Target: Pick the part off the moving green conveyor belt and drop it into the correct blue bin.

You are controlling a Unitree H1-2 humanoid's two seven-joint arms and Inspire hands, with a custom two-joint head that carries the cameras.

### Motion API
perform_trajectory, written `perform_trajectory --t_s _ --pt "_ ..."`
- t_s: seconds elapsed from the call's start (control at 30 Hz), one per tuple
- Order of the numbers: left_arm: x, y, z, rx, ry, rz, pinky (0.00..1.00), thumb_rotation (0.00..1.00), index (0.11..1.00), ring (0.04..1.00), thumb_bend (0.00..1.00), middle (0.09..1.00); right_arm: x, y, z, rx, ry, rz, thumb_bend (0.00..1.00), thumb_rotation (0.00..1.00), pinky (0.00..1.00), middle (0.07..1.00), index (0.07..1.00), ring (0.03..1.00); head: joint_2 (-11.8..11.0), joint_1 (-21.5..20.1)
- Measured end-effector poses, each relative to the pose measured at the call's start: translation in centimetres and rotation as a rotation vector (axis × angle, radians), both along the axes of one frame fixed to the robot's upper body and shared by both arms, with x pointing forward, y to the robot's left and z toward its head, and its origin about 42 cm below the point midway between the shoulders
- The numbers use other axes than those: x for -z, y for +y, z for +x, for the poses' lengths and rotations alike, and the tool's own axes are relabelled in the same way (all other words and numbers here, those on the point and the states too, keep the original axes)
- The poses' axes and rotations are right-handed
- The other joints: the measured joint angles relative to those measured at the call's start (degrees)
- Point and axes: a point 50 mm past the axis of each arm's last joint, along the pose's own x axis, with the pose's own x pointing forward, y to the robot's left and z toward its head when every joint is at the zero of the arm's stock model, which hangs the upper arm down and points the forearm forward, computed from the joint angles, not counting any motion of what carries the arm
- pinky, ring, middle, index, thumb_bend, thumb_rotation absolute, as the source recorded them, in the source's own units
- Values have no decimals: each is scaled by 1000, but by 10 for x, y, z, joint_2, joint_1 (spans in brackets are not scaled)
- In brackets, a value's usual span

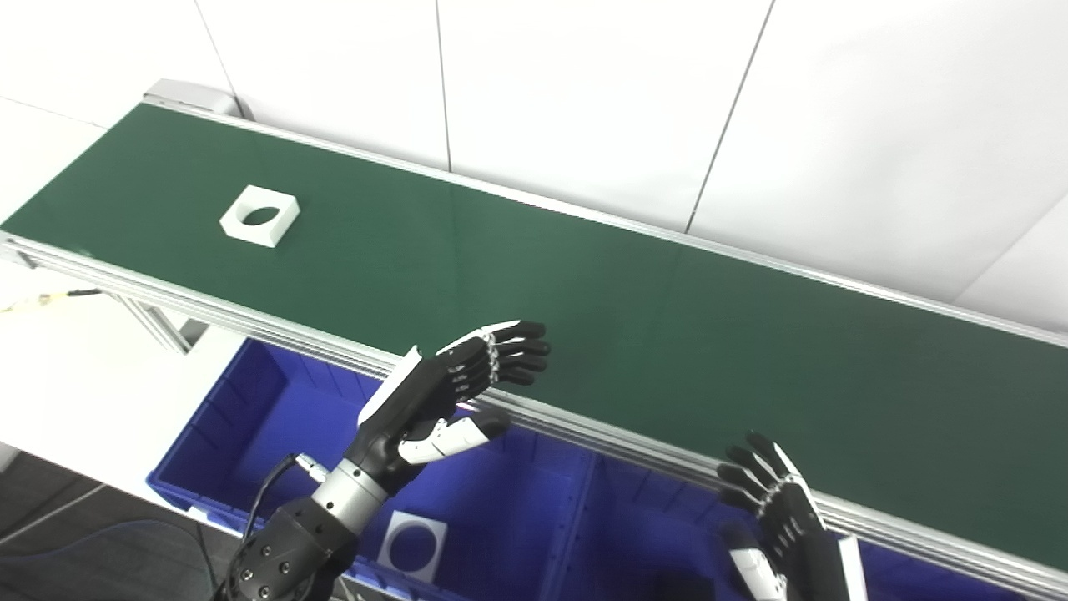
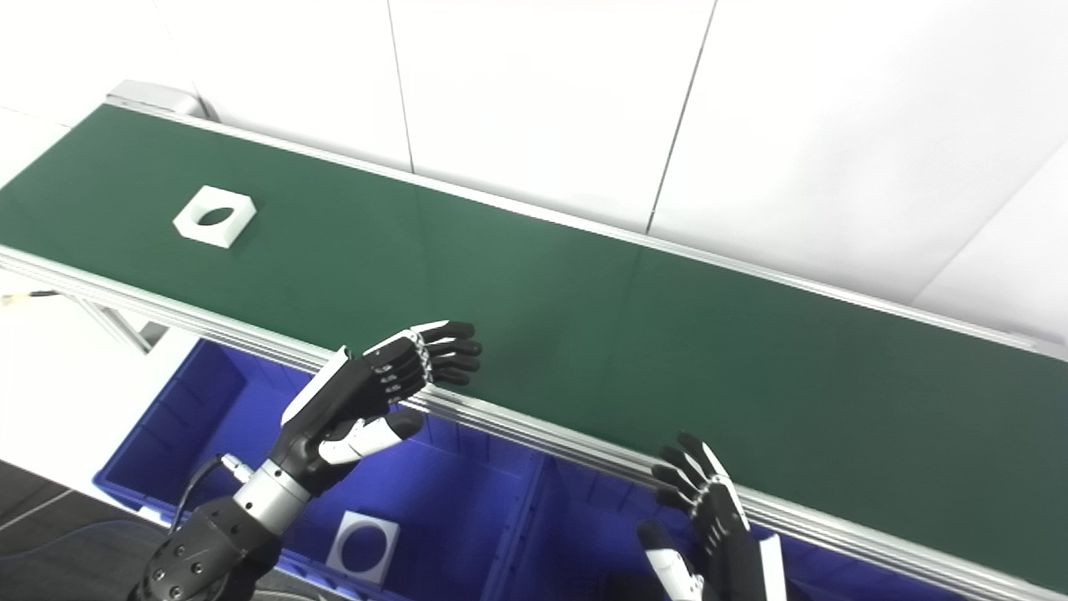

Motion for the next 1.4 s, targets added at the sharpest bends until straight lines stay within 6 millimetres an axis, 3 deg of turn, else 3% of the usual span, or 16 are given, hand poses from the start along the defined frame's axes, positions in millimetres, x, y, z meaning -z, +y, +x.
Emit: perform_trajectory --t_s 0.13,0.4,0.93,1.13,1.4 --pt "-2 5 6 -9 -3 38 734 611 819 751 790 784 5 -1 0 3 17 -1 505 642 699 822 891 778 -24 18" --pt "-11 16 21 3 -44 83 736 593 829 760 782 797 14 -4 1 -4 21 14 444 638 732 860 921 810 -48 23" --pt "-25 32 37 13 -80 136 745 560 834 768 786 801 21 -4 7 -21 -3 11 372 613 732 856 923 811 -70 30" --pt "-41 51 53 -4 -131 226 770 588 847 789 802 818 22 -4 8 -22 -5 12 356 597 726 854 922 808 -73 31" --pt "-70 97 87 -14 -175 385 784 492 868 813 816 856 26 -4 11 -21 4 15 356 590 738 852 924 812 -79 33"
